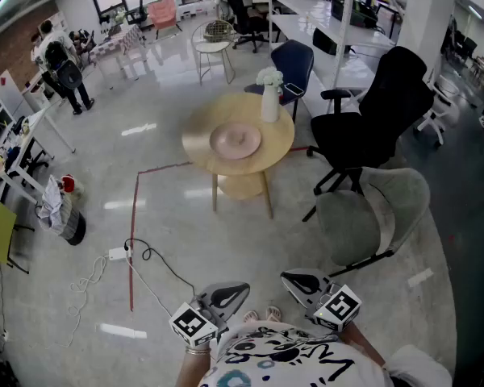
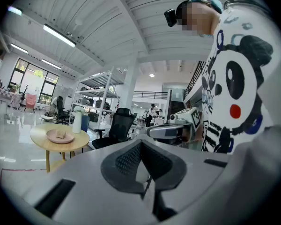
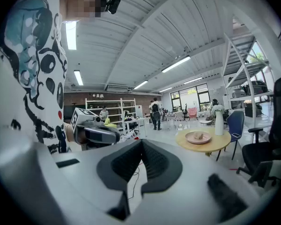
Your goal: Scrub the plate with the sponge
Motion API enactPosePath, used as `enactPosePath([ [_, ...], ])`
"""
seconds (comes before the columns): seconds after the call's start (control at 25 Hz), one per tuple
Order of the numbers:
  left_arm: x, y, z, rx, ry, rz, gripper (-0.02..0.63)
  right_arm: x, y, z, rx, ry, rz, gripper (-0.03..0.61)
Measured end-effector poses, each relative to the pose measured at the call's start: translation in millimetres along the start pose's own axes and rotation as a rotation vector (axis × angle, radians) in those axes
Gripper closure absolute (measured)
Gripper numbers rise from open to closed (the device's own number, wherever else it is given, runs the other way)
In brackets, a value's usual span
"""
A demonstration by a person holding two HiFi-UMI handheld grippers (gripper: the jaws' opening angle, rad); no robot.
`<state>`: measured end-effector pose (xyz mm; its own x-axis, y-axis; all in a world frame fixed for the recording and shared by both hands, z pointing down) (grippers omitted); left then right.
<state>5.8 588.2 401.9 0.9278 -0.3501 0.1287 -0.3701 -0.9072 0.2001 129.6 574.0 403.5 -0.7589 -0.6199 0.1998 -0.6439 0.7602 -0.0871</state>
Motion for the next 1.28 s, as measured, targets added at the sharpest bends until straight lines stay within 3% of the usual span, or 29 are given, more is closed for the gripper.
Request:
enactPosePath([
  [0.32,-16,5,6,-0.014,-0.029,-0.008,0.598,9,20,2,0.053,0.025,-0.006,0.552],
  [0.48,-22,8,-3,-0.026,-0.004,-0.027,0.598,21,22,-8,0.168,0.034,0.022,0.551],
  [0.64,-30,11,-19,-0.034,0.019,-0.052,0.598,29,24,-19,0.221,0.023,-0.033,0.551],
  [0.76,-34,27,-14,-0.066,-0.001,-0.018,0.598,39,21,-21,0.233,0.042,-0.065,0.55],
  [0.88,-34,40,-13,-0.099,-0.011,-0.016,0.598,47,9,-21,0.244,0.045,-0.088,0.549],
  [1.04,-31,65,-19,-0.09,0.037,-0.01,0.598,69,-18,-22,0.285,0.024,-0.098,0.549],
  [1.28,-5,125,-3,-0.093,0.018,0.029,0.598,116,-78,9,0.228,-0.023,-0.07,0.549],
])
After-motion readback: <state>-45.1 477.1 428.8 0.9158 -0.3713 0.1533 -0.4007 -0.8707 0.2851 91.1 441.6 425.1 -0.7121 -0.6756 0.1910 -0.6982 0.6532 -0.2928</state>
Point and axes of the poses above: the fingertips, and each gripper's own axes: x forward along the fingers, y to its left, z out of its top, the point moved 3 cm from there along -x, backward along the fingers, and after that the axes turned 3 degrees about -z, right-handed, at the moved point
